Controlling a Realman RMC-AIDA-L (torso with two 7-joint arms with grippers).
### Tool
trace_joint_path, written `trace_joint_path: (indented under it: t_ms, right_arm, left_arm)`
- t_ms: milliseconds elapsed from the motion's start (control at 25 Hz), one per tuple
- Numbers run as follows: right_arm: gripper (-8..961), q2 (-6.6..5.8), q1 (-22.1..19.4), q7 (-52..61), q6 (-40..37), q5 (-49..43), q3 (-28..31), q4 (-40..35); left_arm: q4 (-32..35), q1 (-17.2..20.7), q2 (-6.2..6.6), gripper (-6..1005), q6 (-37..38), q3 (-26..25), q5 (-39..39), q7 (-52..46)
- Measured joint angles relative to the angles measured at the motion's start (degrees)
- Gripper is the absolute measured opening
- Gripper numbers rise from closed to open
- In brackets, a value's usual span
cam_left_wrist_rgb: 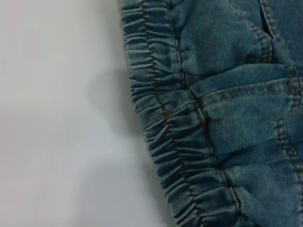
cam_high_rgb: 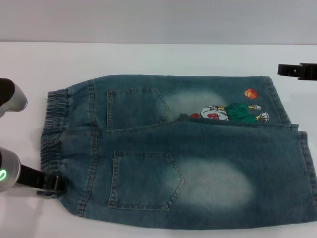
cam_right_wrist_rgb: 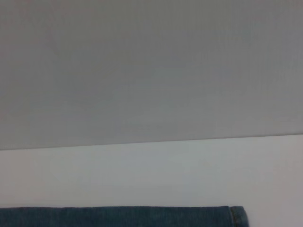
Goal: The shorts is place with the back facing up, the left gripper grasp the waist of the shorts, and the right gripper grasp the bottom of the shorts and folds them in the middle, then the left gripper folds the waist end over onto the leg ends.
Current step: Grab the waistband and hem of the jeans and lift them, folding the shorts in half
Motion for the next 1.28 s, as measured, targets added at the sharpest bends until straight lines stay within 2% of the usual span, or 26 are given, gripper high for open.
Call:
trace_joint_path:
  t_ms: [240, 640, 1000, 1280]
  right_arm:
    - [762, -0.02, 0.0, 0.0, -0.1, -0.1, 0.1, 0.0]
    - [761, -0.02, 0.1, 0.0, 0.2, -0.1, 0.1, 0.2]
    - [760, -0.08, 0.5, 0.0, 3.4, -0.3, -0.3, 1.9]
    - [760, 0.06, 0.1, 0.1, 8.5, -0.3, -0.5, 3.4]
  left_arm:
    - [-0.5, -0.7, 0.01, 521, -0.2, 0.0, -0.1, 0.0]
    - [-1.2, -1.3, -0.05, 425, -0.1, 0.0, -0.1, 0.0]
    - [-1.5, -2.6, -0.17, 350, 1.2, 0.2, 0.0, 0.0]
    - [-0.4, -4.1, -0.17, 299, 1.9, 0.3, 0.0, -0.1]
